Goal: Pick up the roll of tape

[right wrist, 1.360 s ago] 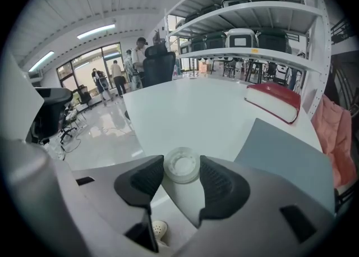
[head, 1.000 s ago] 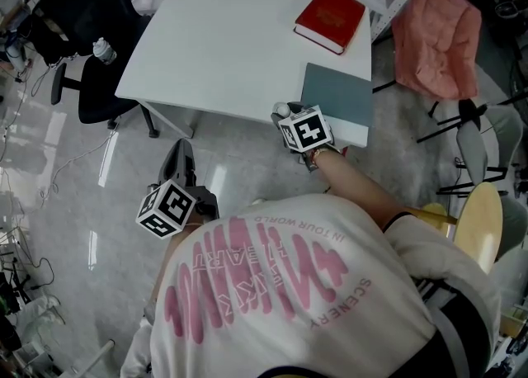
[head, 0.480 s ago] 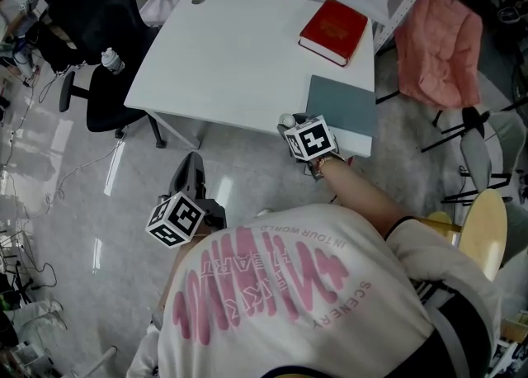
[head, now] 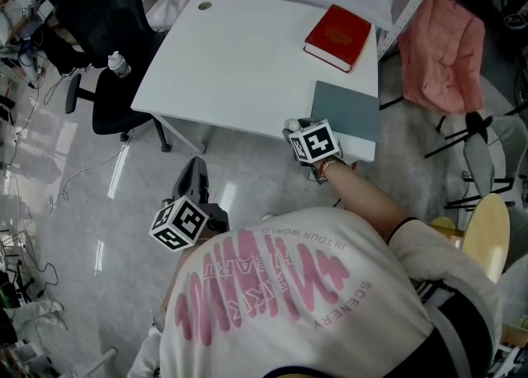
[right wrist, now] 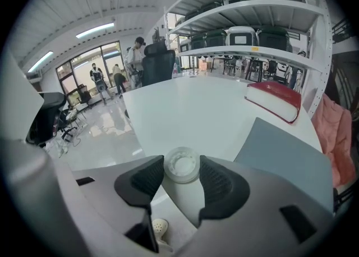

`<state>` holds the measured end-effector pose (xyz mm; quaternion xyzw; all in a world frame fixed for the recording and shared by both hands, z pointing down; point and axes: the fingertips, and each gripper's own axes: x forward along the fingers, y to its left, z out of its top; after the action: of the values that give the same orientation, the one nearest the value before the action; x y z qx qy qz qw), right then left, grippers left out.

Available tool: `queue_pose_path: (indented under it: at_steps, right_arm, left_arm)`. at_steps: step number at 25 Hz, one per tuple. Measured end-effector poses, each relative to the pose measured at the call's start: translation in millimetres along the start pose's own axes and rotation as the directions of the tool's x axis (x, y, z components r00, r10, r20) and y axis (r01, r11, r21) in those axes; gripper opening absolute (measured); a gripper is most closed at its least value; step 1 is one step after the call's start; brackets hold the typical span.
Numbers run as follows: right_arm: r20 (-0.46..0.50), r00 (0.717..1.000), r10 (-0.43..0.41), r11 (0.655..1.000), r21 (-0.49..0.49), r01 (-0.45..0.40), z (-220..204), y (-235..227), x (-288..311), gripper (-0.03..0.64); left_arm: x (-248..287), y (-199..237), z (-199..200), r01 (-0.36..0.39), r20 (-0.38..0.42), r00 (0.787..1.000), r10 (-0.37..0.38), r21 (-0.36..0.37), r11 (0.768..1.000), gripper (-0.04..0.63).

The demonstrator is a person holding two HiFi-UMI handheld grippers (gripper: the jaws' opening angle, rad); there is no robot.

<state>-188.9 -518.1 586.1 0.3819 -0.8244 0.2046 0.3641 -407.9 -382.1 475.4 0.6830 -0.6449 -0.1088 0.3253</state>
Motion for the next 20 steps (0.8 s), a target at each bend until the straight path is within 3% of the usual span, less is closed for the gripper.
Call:
queue_pose_path:
  at_steps: [8,20]
  right_arm:
    - [0.001,1.0,-0.002,0.998,0.06,0.002,-2.0,-5.4,-6.9,0.215]
    - [0.104,0.994,0.031,0.976,0.211,-0.053,-3.5,2.7,-36.3,0.215]
  left_arm:
    - [0.3,-3.6,-0.2,0.013,-0.012,1.0,-0.013,-0.001,1.0,0.025]
    - [5.9,-23.5,-9.6,0.06,-0.031,0.998,-0.059,0.012,0.998,0.025]
